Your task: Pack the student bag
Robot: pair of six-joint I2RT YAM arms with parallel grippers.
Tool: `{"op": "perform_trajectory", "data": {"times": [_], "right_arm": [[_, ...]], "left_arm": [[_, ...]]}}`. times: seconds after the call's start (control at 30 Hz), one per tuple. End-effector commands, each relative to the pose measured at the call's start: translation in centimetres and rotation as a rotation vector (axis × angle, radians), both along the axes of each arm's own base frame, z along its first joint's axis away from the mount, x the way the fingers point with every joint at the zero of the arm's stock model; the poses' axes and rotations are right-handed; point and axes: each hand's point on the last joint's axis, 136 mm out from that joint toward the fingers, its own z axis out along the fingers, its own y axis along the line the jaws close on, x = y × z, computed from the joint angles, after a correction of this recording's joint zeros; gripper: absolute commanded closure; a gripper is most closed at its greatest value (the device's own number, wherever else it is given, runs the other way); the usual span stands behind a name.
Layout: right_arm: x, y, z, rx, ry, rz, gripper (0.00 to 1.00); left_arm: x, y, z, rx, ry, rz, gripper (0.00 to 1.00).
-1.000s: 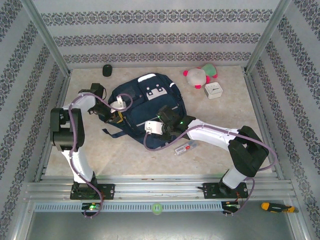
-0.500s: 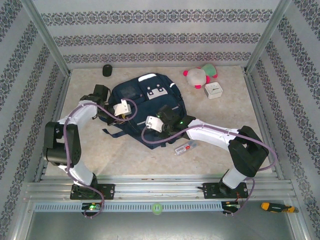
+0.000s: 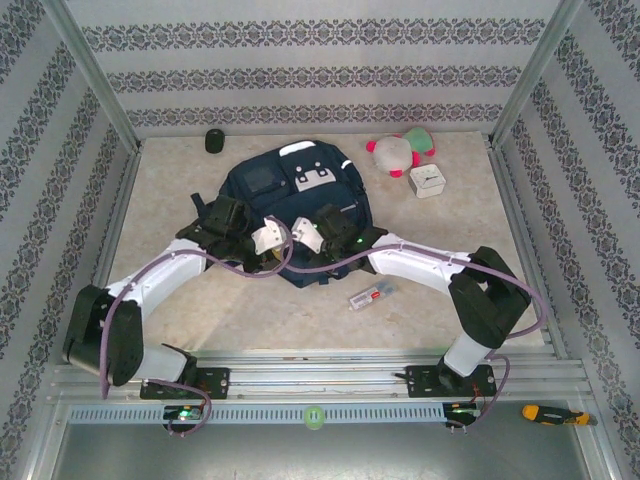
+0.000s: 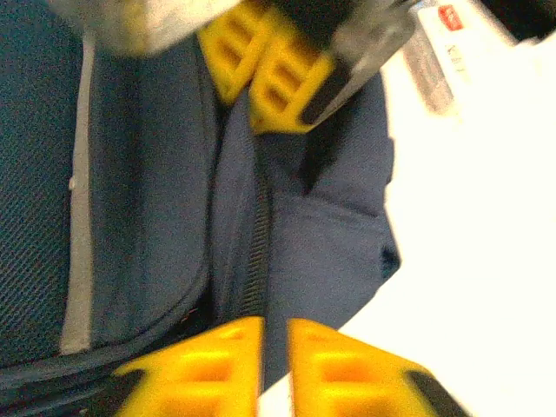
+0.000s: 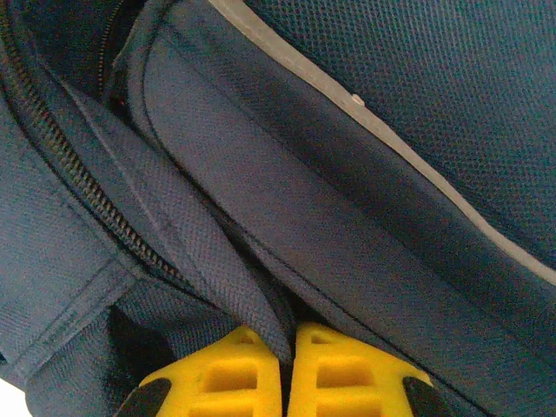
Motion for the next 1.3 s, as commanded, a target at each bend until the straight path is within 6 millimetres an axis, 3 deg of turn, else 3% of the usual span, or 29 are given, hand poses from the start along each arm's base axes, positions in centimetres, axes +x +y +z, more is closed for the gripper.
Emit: {"op": "perform_trajectory", "data": {"times": [0.0,0.13,0.27,0.37,0.63,0.83,1.03,1.07,1.1,1.17,1.27], "right_arm": [[2.1,-1.6,3.2,0.032,-0.133,0.026,1.00],[1.0,-3.6,3.2,0.045,-0.118,0.207,1.00],[-0.1,-5.3,2.4,0.006,-0.142,0.418,1.00],[-1.4,-5.9,2.3,0.001,-0.162,0.576,1.00],[-2.9,-6.9,2.1,-0.028,-0.162,0.728,1.00],[-2.9,-7.2,2.0,-0.036,-0.153,0.732,1.00],[-2.9,-7.2,2.2,-0.030,-0.152,0.734,1.00],[-2.9,-7.3,2.3,-0.027,-0.153,0.731,1.00],[-2.7,-7.3,2.4,-0.020,-0.153,0.725,1.00],[-2.3,-7.6,2.6,0.000,-0.151,0.698,1.00],[-0.8,-8.2,3.0,0.039,-0.152,0.617,1.00]], "left_arm": [[1.3,-0.5,3.6,-0.139,-0.101,0.062,0.62],[2.6,2.7,4.8,-0.155,-0.162,0.133,0.39],[3.8,5.5,4.6,-0.105,-0.192,0.144,0.32],[4.8,6.0,3.4,-0.014,-0.236,0.091,0.29],[7.4,3.3,0.6,0.098,-0.367,-0.129,0.21],[11.1,1.2,-0.6,0.139,-0.494,-0.183,0.15],[12.8,-0.3,-4.4,0.234,-0.535,-0.291,0.12],[12.8,-0.6,-5.0,0.240,-0.534,-0.311,0.17],[12.8,-0.7,-5.6,0.253,-0.532,-0.326,0.34],[12.3,-0.9,-6.3,0.264,-0.517,-0.344,0.51],[10.6,-0.8,-5.3,0.242,-0.441,-0.315,0.93]]}}
